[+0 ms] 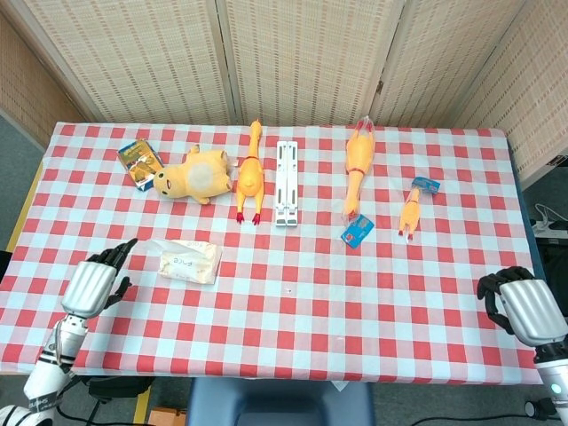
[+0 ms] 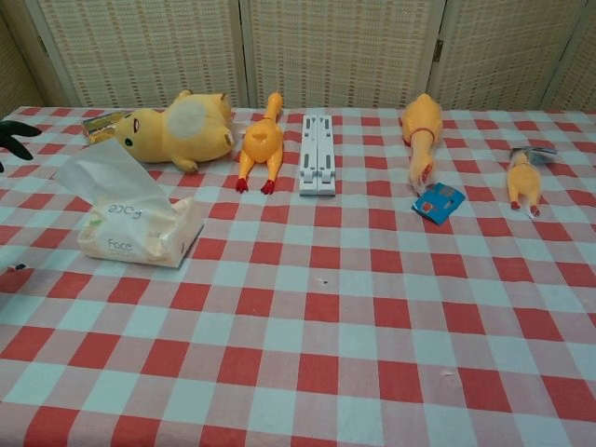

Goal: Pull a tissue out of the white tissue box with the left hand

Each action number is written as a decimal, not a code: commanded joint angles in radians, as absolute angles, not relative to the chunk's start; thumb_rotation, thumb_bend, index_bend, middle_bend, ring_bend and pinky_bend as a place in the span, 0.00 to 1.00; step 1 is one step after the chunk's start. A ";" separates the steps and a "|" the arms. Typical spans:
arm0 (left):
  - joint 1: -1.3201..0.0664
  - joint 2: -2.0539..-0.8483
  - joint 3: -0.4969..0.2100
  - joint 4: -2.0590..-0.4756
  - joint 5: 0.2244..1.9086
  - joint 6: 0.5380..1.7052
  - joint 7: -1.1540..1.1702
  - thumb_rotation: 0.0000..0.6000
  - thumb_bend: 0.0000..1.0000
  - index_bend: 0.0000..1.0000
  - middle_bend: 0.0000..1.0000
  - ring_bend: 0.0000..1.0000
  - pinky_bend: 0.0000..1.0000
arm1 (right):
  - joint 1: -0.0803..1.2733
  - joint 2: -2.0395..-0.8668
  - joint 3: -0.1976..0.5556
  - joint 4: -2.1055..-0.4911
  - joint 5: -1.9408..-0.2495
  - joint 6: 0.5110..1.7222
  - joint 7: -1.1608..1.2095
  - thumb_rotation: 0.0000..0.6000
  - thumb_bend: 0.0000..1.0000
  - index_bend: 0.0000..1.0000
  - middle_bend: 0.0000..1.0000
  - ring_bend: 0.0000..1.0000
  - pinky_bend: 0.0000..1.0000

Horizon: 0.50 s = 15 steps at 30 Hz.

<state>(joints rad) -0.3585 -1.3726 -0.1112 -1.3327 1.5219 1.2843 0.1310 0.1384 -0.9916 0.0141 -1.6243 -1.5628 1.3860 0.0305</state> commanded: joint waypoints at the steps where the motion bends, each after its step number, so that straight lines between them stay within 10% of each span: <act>1: -0.417 -1.393 -0.136 -1.310 1.510 1.216 0.129 1.00 0.50 0.03 0.17 0.23 0.45 | 0.141 -0.989 0.014 -1.625 -1.559 1.380 0.032 1.00 0.73 0.59 0.58 0.40 0.32; 15: -0.570 -1.538 -0.182 -1.153 1.441 1.070 0.088 1.00 0.50 0.02 0.05 0.08 0.34 | 0.152 -0.981 0.009 -1.635 -1.553 1.349 0.021 1.00 0.73 0.59 0.58 0.40 0.32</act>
